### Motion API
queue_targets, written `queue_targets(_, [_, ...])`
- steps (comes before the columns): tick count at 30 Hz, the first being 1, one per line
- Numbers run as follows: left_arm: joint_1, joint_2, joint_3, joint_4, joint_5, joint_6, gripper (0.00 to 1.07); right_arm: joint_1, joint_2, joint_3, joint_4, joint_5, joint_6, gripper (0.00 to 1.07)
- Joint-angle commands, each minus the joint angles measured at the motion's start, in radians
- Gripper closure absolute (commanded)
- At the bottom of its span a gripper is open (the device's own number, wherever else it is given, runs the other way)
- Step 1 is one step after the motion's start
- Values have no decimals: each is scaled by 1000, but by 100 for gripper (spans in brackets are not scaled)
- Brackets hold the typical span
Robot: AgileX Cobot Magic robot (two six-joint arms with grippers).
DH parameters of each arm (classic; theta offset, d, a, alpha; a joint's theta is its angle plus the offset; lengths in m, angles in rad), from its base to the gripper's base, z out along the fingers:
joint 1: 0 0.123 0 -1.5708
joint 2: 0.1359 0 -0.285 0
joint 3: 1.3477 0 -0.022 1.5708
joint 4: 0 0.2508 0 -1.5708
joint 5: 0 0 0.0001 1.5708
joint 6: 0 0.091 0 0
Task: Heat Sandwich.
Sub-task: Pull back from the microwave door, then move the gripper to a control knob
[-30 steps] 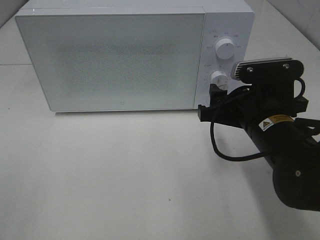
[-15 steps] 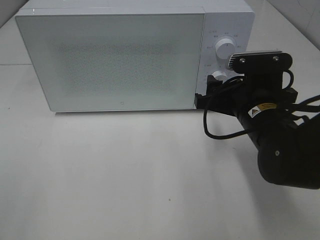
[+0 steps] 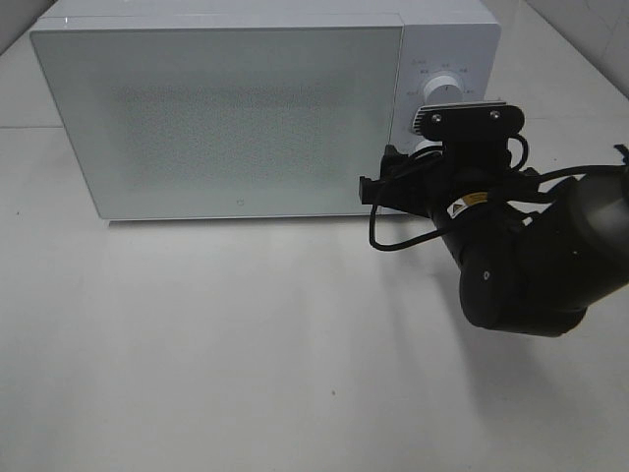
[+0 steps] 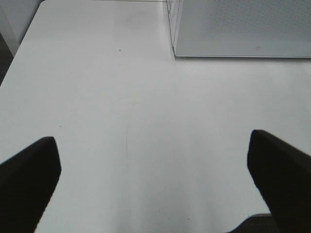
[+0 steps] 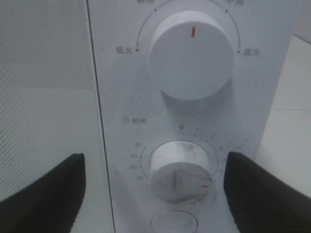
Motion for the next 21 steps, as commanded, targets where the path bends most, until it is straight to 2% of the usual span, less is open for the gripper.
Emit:
queue_targets(1, [-1,-16,0,-2,-11,-11,6,-20,23,-27,-33,-4,39,31])
queue_targets(18, [-1,-16,0,-2,-11,-10,6,-54,73,-58,-49,19,56,39])
queue_targets(21, [-1,-16,0,-2,-11,-10,6,-54,73,-58,-49,6,56,46])
